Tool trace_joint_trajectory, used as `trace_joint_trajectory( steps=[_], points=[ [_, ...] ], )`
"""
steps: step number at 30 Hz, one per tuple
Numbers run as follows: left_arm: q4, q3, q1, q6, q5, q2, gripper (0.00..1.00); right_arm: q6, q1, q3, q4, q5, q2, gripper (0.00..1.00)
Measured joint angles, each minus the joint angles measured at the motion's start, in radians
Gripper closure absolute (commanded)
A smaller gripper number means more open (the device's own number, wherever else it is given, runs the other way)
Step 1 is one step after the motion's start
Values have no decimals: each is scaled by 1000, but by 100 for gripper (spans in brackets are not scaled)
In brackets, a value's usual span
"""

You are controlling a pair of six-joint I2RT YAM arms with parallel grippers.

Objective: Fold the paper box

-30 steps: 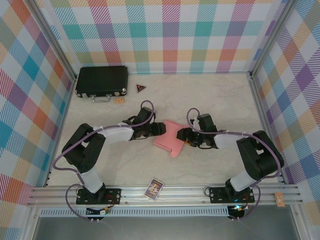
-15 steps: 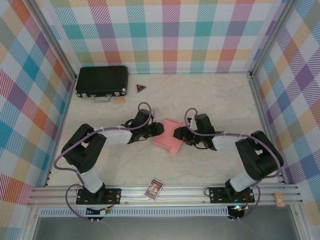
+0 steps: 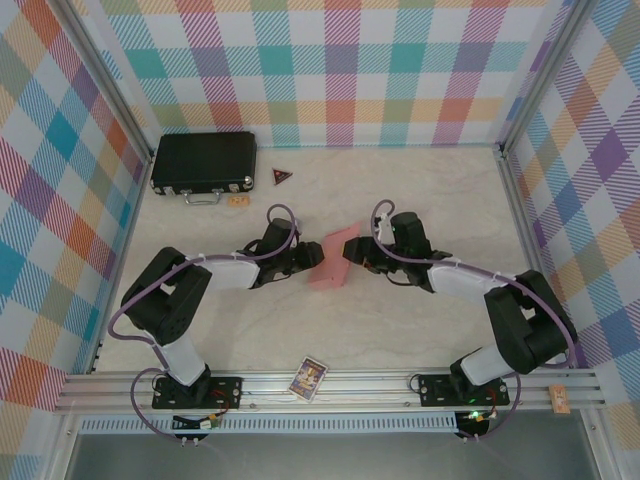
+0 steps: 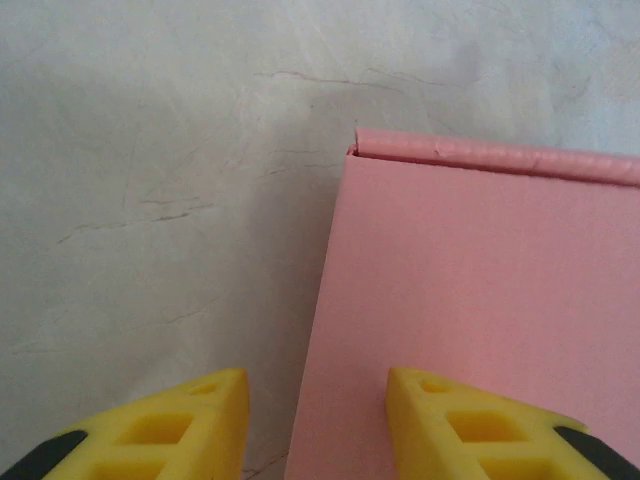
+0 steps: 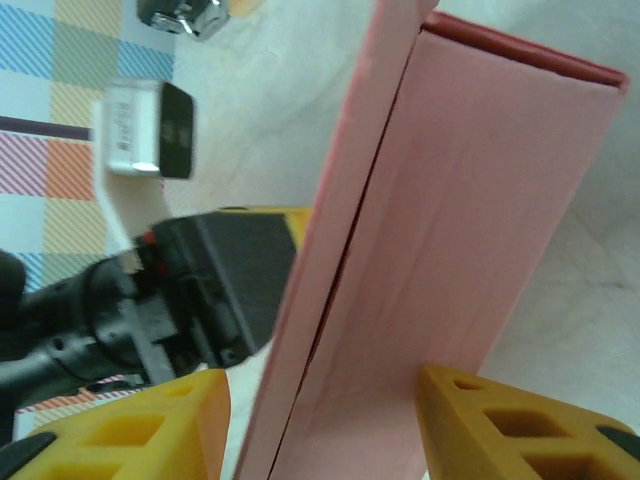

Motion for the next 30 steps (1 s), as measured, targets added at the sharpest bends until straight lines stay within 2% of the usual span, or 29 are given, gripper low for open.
trace_joint_trajectory(
  steps=[6, 11, 19, 22, 25, 30],
  points=[
    [11, -15, 21, -2, 51, 34, 58, -24, 24, 126, -23, -13, 52, 48],
    [10, -14, 45, -1, 75, 35, 58, -46, 31, 161, -60, 1, 64, 47],
    [-47, 35, 88, 26, 68, 34, 58, -96, 31, 231, -184, 58, 53, 49],
    [-61, 44, 93, 32, 56, 34, 57, -101, 31, 232, -231, 122, 15, 52],
    [-81, 56, 100, 33, 55, 34, 57, -101, 31, 231, -262, 170, -14, 51],
    [-103, 111, 102, 49, 71, 35, 57, -114, 31, 199, -259, 130, 0, 46]
  ],
)
